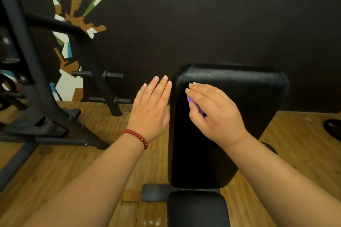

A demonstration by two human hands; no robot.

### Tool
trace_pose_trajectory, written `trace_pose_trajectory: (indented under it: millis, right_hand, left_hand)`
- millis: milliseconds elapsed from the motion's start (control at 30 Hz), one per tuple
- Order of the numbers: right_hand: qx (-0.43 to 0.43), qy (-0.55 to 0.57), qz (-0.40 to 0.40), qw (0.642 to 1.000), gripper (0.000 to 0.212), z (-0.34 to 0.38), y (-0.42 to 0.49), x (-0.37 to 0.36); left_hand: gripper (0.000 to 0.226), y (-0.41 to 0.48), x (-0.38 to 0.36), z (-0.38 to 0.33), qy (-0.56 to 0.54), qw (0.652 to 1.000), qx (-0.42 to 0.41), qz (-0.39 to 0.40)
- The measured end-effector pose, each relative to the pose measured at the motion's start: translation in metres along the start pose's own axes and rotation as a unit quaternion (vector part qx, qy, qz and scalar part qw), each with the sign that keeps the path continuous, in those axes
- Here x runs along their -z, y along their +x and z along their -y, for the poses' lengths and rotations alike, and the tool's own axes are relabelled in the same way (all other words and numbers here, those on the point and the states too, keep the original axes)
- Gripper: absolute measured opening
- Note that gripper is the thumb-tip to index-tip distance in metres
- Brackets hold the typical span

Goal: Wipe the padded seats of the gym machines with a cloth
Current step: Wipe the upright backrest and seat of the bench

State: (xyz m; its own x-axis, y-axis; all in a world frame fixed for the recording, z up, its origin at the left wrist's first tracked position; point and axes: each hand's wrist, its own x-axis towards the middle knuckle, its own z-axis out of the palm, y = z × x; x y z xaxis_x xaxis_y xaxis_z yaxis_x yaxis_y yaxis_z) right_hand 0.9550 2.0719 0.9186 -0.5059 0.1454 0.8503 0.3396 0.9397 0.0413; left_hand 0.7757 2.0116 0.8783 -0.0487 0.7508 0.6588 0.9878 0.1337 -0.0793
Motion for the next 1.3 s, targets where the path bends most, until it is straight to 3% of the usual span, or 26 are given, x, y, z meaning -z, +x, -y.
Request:
trace_pose_trajectory:
  millis: [100,400,600,900,1067,1167,1300]
  right_hand:
    - [0.011,-0.024,-0.004,1.0,0.028,-0.001,0.028,0.005]
    - [0.032,-0.062,0.085,0.994,0.035,-0.013,0.093,0.0]
    - [-0.081,-0.096,0.26,0.957,0.04,-0.023,0.103,-0.012]
    - [-0.132,-0.002,0.202,0.97,0.052,-0.032,0.085,-0.001]
    - [-0.19,0.069,0.06,0.977,0.056,-0.051,0.074,0.0]
    - [-0.26,0.12,-0.016,0.958,0.055,-0.057,0.068,-0.005]
    - [-0.276,0.141,-0.052,0.949,0.054,-0.06,0.067,-0.008]
  left_hand:
    - [0.068,0.01,0.011,0.004,-0.016,1.0,-0.003,-0.015]
    - [0.069,0.03,0.037,0.019,-0.065,0.995,0.037,-0.064]
    - [0.063,0.038,0.045,0.028,-0.114,0.99,0.068,-0.043]
    - [0.048,0.06,0.051,0.024,-0.298,0.954,0.033,0.014]
    - [0.042,0.093,0.057,0.002,-0.425,0.899,0.072,0.07]
    - [0.043,0.11,0.054,-0.011,-0.442,0.886,0.095,0.106]
    - [0.049,0.118,0.049,-0.021,-0.409,0.898,0.109,0.122]
